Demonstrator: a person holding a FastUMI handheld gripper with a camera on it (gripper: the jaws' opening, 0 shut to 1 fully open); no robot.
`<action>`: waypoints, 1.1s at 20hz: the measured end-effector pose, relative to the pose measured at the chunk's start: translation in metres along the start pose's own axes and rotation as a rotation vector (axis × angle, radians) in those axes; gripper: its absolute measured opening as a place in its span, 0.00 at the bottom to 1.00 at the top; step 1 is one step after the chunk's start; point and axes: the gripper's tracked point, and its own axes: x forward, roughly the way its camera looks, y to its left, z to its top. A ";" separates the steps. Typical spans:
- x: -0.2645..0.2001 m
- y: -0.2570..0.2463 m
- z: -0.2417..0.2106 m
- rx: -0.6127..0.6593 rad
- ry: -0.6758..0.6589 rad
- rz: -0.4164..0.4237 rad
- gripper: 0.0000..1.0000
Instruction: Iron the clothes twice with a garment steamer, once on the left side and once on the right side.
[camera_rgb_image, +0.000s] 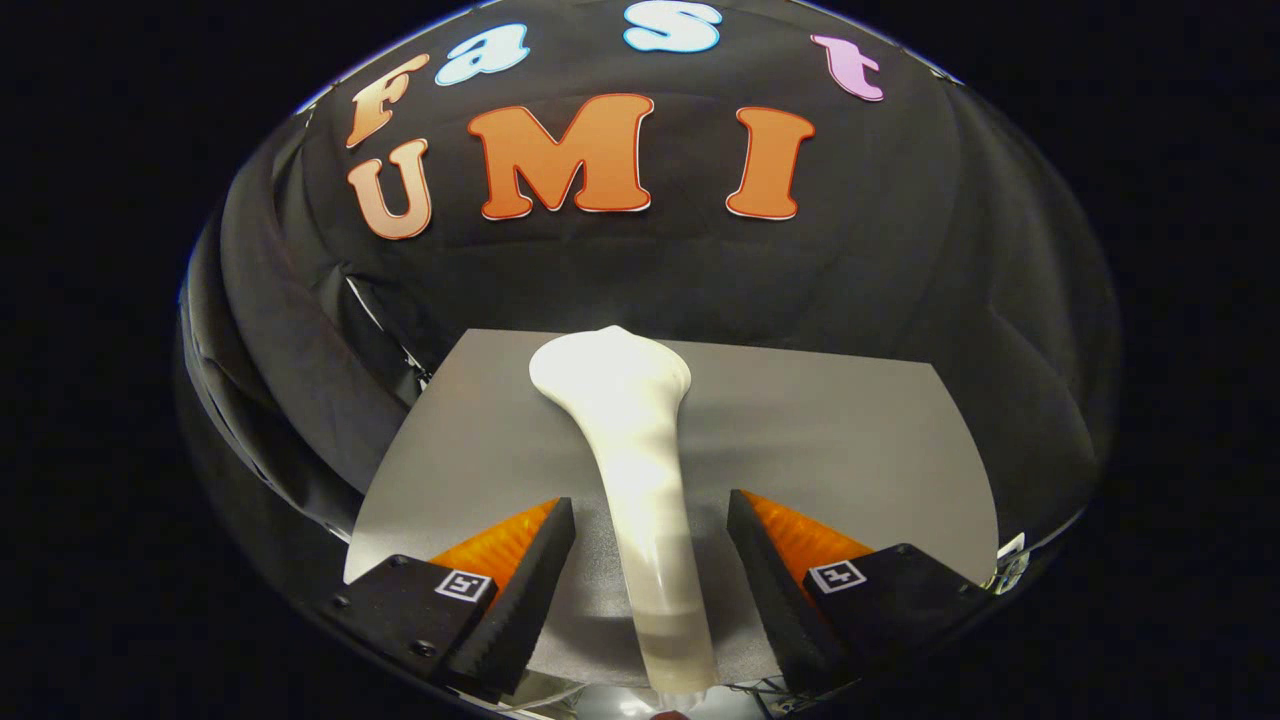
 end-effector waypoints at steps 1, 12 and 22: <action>0.001 0.001 -0.002 0.002 0.012 0.005 0.99; 0.013 0.000 -0.012 -0.001 0.064 0.006 0.65; 0.010 -0.004 -0.012 0.007 0.062 -0.002 0.49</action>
